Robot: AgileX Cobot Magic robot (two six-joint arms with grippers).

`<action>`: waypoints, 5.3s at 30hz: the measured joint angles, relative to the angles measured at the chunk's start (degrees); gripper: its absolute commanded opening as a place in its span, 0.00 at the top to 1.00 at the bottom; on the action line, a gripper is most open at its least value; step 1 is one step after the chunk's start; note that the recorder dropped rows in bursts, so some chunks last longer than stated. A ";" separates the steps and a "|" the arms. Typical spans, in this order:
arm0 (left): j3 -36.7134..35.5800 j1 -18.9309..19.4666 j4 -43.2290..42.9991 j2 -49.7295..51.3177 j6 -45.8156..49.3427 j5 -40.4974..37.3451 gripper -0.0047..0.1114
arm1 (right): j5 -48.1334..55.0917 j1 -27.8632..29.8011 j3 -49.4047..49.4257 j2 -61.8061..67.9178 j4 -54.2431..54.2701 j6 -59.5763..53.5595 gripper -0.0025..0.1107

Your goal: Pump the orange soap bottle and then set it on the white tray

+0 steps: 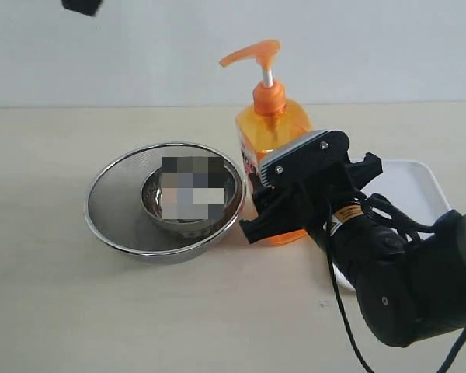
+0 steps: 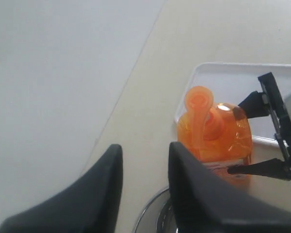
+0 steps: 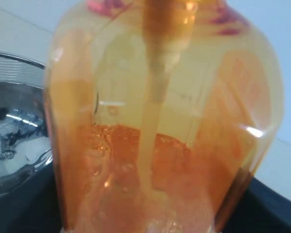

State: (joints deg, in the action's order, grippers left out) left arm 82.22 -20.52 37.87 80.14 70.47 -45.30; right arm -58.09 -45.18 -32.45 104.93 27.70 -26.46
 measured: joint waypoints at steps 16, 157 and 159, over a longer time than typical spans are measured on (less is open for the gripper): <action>-4.37 0.45 -4.89 -10.14 -9.95 -6.23 0.71 | 2.24 -0.11 0.00 -1.90 4.59 -8.68 0.84; -5.42 0.45 24.86 14.27 7.75 -2.12 0.92 | 8.49 -0.01 -3.44 -2.34 4.56 -19.94 0.94; -5.42 0.45 24.86 14.27 7.75 -2.12 0.92 | 8.49 -0.01 -3.44 -2.34 4.56 -19.94 0.94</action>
State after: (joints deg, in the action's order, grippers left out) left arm 76.80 -20.07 62.73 94.41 78.21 -47.42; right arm -49.61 -45.19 -35.89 102.58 32.26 -46.40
